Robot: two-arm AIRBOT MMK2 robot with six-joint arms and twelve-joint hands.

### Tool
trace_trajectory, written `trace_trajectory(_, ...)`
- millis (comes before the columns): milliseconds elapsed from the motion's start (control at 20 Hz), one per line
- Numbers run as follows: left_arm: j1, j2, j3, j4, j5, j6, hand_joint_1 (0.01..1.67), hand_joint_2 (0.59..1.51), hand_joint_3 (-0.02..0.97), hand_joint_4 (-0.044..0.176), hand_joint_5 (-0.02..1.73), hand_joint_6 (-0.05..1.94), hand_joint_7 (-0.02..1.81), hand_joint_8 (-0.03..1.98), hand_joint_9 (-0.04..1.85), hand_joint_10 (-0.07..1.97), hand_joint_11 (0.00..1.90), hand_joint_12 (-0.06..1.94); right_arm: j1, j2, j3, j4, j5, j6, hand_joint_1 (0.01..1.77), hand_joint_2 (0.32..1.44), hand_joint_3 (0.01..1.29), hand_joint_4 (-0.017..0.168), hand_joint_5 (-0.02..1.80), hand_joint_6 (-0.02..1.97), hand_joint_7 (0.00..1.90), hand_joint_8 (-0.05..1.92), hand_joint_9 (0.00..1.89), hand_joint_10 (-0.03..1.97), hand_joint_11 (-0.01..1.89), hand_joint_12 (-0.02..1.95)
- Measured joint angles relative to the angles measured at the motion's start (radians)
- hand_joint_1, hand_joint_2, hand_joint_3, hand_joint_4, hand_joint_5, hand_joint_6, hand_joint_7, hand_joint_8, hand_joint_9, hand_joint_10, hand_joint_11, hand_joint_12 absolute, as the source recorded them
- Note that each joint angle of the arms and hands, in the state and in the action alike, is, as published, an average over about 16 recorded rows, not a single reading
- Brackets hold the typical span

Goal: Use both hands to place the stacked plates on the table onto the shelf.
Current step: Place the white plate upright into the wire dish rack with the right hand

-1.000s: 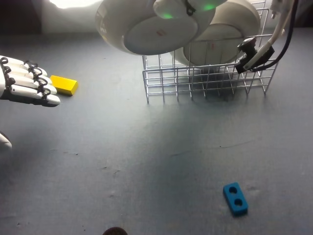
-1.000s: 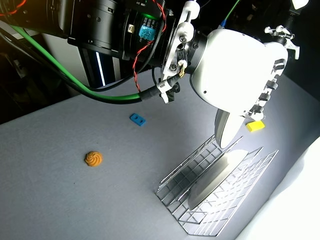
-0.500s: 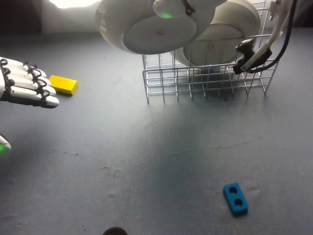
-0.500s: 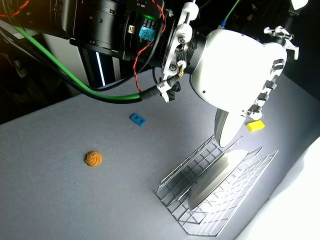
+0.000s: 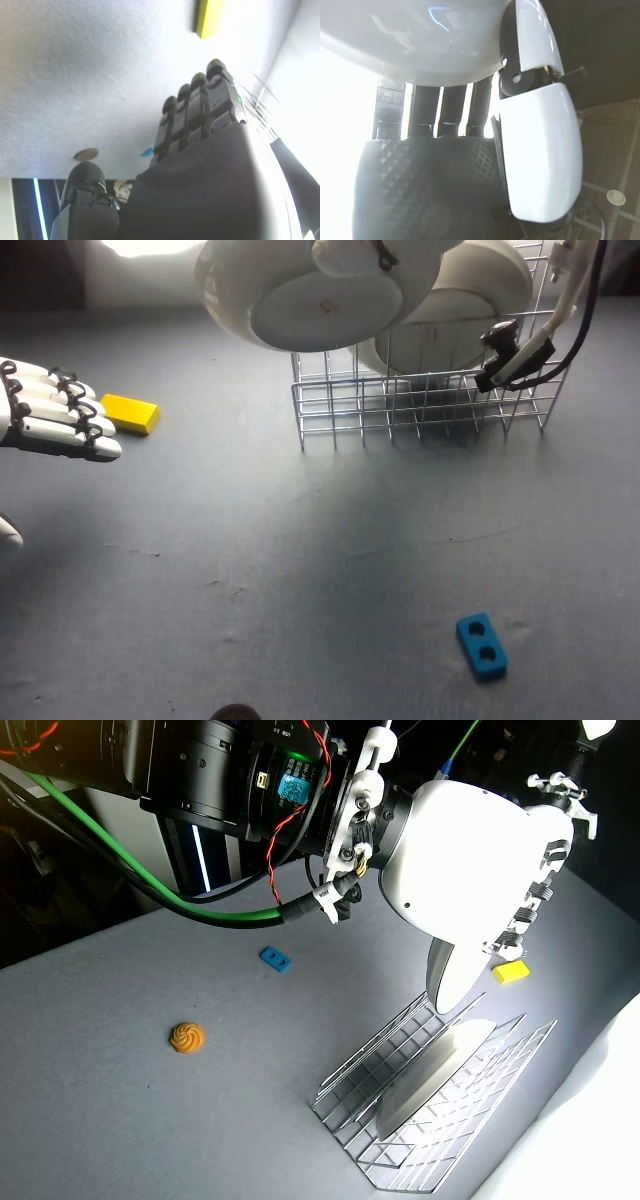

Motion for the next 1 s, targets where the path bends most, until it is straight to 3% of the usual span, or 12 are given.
trace_trajectory(1000, 0.000, 0.000, -0.007, 0.001, 0.002, 0.000, 0.01, 1.120, 0.017, 0.004, 0.02, 0.02, 0.02, 0.01, 0.01, 0.01, 0.02, 0.01, -0.063, -0.003, 0.075, 0.025, 0.005, 0.102, 1.25, 0.98, 0.01, 0.020, 1.06, 0.78, 1.16, 0.69, 1.28, 0.02, 0.75, 1.18)
